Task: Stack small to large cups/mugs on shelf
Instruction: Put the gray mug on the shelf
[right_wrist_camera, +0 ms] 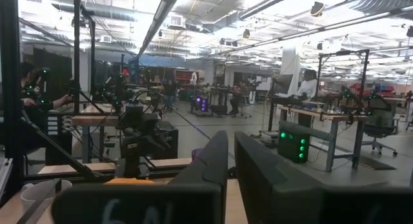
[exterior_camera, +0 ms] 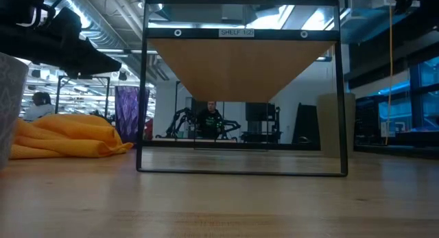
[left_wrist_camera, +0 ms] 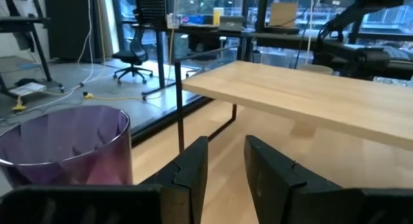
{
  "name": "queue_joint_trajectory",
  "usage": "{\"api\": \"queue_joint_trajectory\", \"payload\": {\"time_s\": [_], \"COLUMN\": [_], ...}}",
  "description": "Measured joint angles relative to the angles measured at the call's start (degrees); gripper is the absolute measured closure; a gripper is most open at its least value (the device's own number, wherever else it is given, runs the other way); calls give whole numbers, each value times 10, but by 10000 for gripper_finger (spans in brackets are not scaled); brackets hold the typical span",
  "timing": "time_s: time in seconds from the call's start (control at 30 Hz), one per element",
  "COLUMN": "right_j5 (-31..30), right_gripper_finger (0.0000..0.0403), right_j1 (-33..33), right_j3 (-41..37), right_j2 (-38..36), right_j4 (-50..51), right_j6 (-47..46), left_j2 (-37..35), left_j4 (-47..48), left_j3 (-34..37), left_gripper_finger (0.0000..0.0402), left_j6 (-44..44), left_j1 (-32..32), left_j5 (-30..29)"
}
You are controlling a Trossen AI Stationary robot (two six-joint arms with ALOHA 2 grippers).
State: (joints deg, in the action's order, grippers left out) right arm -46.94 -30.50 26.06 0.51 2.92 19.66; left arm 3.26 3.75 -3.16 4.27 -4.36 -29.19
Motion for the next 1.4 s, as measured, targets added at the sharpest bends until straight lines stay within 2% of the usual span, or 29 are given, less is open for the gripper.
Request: {"api": "queue_joint_trajectory", "payload": {"time_s": [0.27, 0.37, 0.57, 0.7, 0.8, 1.03, 1.4], "right_j5": [0, 0, 0, 0, 0, 0, 0], "right_gripper_finger": [371, 371, 371, 371, 371, 371, 371], "right_j1": [0, 0, 0, 0, 0, 0, 0], "right_j3": [0, 0, 0, 0, 0, 0, 0], "right_j2": [0, 0, 0, 0, 0, 0, 0], "right_j4": [0, 0, 0, 0, 0, 0, 0], "right_j6": [-3, -3, -4, -4, -4, -3, -3], "left_j2": [0, 0, 0, 0, 0, 0, 0], "left_j4": [-2, -8, -9, -12, -56, -156, -176], "left_j3": [0, 0, 0, 0, 0, -1, -1], "left_gripper_finger": [305, 305, 305, 305, 305, 305, 305], "left_j6": [8, 99, 363, 399, 441, 403, 401], "left_j1": [0, 0, 0, 0, 0, 0, 0], "left_j5": [2, 12, 34, 32, 34, 14, 9]}}
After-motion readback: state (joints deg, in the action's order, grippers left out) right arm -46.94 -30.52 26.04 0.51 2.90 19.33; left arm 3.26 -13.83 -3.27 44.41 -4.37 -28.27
